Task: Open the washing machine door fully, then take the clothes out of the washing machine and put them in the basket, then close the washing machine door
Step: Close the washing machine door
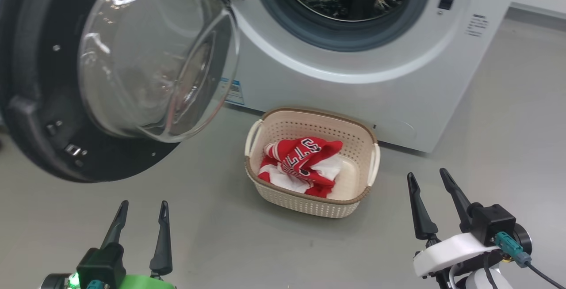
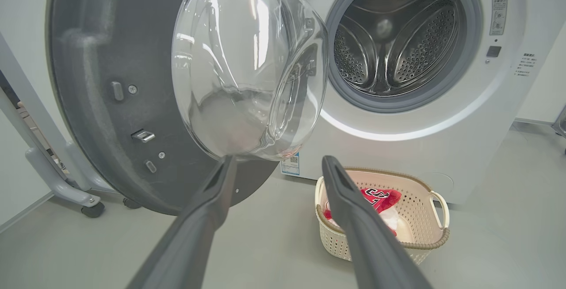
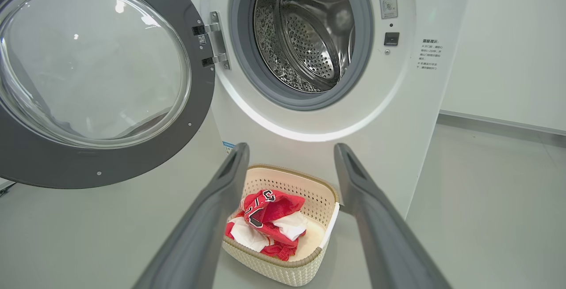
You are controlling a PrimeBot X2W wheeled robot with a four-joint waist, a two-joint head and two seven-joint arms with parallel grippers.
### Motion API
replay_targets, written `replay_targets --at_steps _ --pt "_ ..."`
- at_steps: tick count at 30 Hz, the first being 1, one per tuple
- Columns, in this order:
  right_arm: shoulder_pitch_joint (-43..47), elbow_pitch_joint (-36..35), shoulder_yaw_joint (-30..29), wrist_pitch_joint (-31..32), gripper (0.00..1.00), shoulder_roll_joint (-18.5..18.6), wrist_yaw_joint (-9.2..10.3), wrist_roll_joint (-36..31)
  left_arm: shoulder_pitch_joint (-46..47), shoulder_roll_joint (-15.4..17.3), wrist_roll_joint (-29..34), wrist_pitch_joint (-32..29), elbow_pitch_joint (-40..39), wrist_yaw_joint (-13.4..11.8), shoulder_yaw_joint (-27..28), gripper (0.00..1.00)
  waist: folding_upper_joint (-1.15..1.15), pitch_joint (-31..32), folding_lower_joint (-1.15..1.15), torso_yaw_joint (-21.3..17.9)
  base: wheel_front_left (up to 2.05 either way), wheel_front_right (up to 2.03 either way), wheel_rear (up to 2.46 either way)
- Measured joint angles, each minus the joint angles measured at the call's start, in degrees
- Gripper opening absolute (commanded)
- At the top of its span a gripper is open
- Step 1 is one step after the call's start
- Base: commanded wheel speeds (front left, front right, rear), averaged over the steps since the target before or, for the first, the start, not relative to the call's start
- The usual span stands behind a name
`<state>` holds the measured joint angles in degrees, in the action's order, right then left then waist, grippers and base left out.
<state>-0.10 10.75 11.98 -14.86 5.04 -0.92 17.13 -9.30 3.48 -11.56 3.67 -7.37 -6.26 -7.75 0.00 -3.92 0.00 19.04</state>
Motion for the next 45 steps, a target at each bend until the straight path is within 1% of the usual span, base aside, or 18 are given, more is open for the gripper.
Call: replay_targets --at_steps 9,16,20,35,36,37,38,39,43,45 --pt "0.8 0.1 0.8 0.2 1.0 -0.1 -0.01 0.0 0.0 -0.1 0.0 0.0 0.4 0.0 0.7 1.0 0.0 0.9 0.0 6.7 0.0 0.0 0.0" --pt "0.9 0.2 2.4 1.0 1.0 -0.5 -0.22 -0.1 -0.2 -0.2 -0.5 0.5 0.2 -0.1 2.3 1.0 0.0 1.7 0.0 10.5 0.0 0.0 0.0" --pt "0.9 0.2 2.8 1.2 1.0 -0.6 -0.47 -0.1 -0.5 -0.3 -0.5 0.5 -0.1 -0.3 2.6 1.0 0.0 2.0 0.0 11.0 0.0 0.0 0.0" --pt "0.9 0.5 2.8 1.4 1.0 -0.6 -0.46 -0.1 -1.4 -0.4 -1.4 0.5 -0.5 -0.3 2.6 1.0 0.0 1.9 0.0 11.1 0.0 0.0 0.0" --pt "0.9 0.5 2.8 1.4 1.0 -0.6 -0.46 -0.1 -1.4 -0.4 -1.5 0.5 -0.5 -0.3 2.6 0.9 0.0 1.9 0.0 11.1 0.0 0.0 0.0" --pt "0.9 0.5 2.9 1.4 1.0 -0.6 -0.46 -0.1 -1.4 -0.4 -1.6 0.5 -0.5 -0.3 2.6 0.53 0.0 1.9 0.0 11.1 0.0 0.0 0.0" --pt "0.9 0.5 2.9 1.4 1.0 -0.6 -0.46 -0.1 -1.4 -0.4 -2.2 0.7 -0.6 -0.3 2.5 0.29 0.0 1.9 0.0 11.1 0.0 0.0 0.0" --pt "0.9 0.5 2.9 1.4 1.0 -0.6 -0.46 -0.1 -1.4 -0.4 -2.5 0.7 -0.6 -0.3 2.5 0.0 0.0 1.9 0.0 11.0 0.0 0.0 0.0" --pt "0.9 0.5 2.9 1.4 1.0 -0.6 -0.46 -0.1 -1.4 -0.4 -4.1 1.1 -0.7 -0.3 2.4 0.0 0.0 1.9 0.0 11.0 0.0 0.0 0.0" --pt "0.9 0.5 3.0 1.4 1.0 -0.6 -0.46 -0.1 -1.4 -0.4 -6.6 1.2 -0.9 -0.1 2.2 0.0 0.0 1.9 0.0 11.0 0.0 0.0 0.0"
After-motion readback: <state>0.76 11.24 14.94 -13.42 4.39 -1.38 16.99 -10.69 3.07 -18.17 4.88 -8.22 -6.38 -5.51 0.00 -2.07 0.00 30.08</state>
